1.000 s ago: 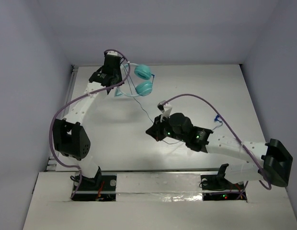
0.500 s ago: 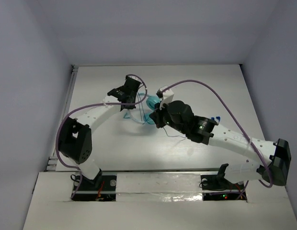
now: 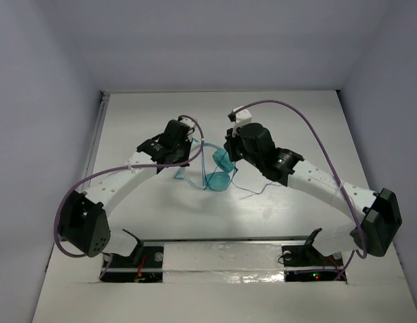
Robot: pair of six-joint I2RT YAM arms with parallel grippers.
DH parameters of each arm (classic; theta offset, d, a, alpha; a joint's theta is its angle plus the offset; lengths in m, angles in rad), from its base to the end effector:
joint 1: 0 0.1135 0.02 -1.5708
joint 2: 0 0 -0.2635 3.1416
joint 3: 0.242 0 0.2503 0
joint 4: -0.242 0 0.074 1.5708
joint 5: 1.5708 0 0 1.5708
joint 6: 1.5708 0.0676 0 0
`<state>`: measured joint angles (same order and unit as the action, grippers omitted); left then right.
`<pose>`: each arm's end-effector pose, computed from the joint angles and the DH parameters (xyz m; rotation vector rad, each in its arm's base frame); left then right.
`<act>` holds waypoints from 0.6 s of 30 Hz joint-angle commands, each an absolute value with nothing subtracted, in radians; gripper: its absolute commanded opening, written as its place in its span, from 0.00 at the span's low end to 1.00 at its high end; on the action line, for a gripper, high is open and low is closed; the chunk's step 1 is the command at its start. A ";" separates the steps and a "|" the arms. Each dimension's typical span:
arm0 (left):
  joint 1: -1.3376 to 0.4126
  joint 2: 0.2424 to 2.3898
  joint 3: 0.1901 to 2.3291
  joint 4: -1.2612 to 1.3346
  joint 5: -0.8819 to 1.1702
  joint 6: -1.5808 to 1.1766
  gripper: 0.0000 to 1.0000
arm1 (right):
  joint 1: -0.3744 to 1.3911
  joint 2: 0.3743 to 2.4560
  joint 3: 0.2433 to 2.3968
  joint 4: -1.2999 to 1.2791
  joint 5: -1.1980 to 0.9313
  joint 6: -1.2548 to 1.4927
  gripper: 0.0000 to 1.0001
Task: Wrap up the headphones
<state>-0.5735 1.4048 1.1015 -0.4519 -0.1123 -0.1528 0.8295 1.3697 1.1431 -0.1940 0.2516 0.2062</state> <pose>0.2805 -0.1722 0.2613 0.4314 2.2916 -0.2353 0.2453 0.2431 0.3186 -0.4561 1.9492 0.4209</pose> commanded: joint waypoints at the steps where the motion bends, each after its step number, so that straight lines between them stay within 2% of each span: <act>1: -0.591 1.342 1.080 -0.417 0.027 -0.108 0.00 | 0.815 1.377 1.184 -0.144 0.222 0.144 0.00; 8: -0.611 1.321 1.035 -0.376 0.074 -0.078 0.00 | 0.733 1.407 1.189 -0.126 0.235 0.110 0.00; 15: -0.611 1.344 1.069 -0.410 -0.066 -0.084 0.00 | 0.723 1.446 1.206 -0.166 0.300 0.104 0.00; 18: -0.611 1.328 1.060 -0.391 0.038 -0.071 0.00 | 0.713 1.453 1.184 -0.143 0.305 0.113 0.07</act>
